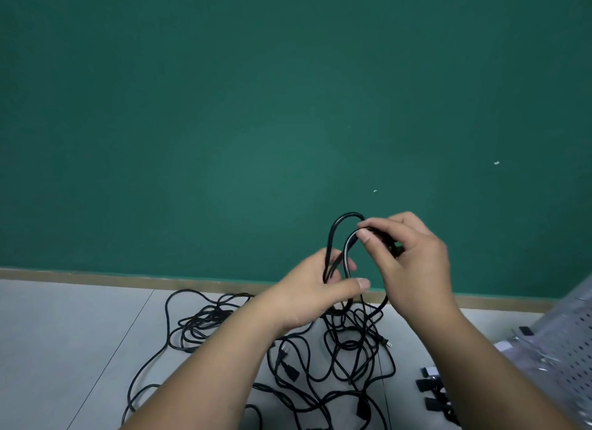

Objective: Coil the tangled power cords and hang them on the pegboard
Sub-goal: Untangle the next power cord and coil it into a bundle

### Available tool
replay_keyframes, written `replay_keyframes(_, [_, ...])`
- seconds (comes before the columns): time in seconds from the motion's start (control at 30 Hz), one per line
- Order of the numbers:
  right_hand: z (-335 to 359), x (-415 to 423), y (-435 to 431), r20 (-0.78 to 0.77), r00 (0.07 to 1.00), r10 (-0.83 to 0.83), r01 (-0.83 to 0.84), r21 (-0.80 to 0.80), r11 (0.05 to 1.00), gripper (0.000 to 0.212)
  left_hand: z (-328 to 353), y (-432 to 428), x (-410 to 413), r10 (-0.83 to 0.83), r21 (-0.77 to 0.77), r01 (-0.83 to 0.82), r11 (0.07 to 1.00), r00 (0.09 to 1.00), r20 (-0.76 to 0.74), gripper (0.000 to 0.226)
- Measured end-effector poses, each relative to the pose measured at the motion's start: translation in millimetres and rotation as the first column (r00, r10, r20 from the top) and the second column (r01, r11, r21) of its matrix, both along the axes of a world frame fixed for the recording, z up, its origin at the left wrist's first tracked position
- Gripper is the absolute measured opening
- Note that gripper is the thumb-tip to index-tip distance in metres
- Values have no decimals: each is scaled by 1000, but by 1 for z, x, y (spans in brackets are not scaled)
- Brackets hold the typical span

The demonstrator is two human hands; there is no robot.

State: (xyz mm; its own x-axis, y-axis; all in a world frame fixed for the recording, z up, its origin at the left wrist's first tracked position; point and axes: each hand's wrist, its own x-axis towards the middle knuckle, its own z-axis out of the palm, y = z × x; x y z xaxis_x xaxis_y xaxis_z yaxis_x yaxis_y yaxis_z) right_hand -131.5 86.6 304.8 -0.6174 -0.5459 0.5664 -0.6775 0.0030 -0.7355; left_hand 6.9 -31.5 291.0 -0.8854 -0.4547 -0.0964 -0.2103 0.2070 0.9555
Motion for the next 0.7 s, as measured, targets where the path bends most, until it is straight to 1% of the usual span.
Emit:
replay_keyframes(0.1, [0,2,0,-78,993,-87,87,-1,996,15,-1,7,-2,-22,57,17,998,996,82,32])
replay_keyframes(0.13, [1,2,0,-82,989,-123,123,6,992,19,-2,10,-3,-15,107,6,994,997,82,29])
replay_keyframes(0.23, [1,1,0,-74,982,-172,175,41,984,24,-4,17,-6,45,277,-38,960,999,-19,30])
replay_keyframes(0.27, [0,-1,-1,-41,986,-163,165,60,984,23,-3,18,-7,79,324,-55,945,995,-63,31])
replay_keyframes(0.3, [-3,-4,-2,28,990,-136,133,88,987,22,-2,19,-8,113,372,-66,926,988,-105,31])
replay_keyframes(0.33, [-5,-8,-3,133,987,-89,72,123,990,20,0,19,-9,140,415,-70,907,980,-140,30])
replay_keyframes(0.37, [-8,-13,-3,247,968,-31,-9,159,987,17,1,18,-9,162,455,-67,888,972,-172,28])
replay_keyframes(0.4, [-13,-19,-3,331,944,11,-84,208,975,13,3,17,-9,182,482,-67,874,964,-196,25])
replay_keyframes(0.47, [-18,-25,1,373,927,40,-173,330,928,5,4,13,-7,213,499,-76,863,951,-224,20])
replay_keyframes(0.5, [-19,-25,2,372,927,54,-194,350,917,6,4,10,-7,220,480,-87,873,948,-228,19])
replay_keyframes(0.53, [-18,-25,3,381,922,69,-201,319,926,9,2,8,-6,223,436,-108,894,949,-223,17])
replay_keyframes(0.57, [-14,-23,3,393,915,87,-198,250,948,10,-1,5,-6,219,359,-134,924,953,-208,15])
replay_keyframes(0.63, [-1,-15,3,414,902,121,-166,74,983,5,-5,2,-6,185,138,-165,977,973,-142,16])
replay_keyframes(0.67, [6,-11,2,419,898,134,-148,2,989,3,-8,1,-6,157,39,-153,987,982,-104,18])
replay_keyframes(0.7, [11,-8,2,416,898,146,-138,-48,989,3,-11,1,-7,127,-29,-129,991,989,-76,17])
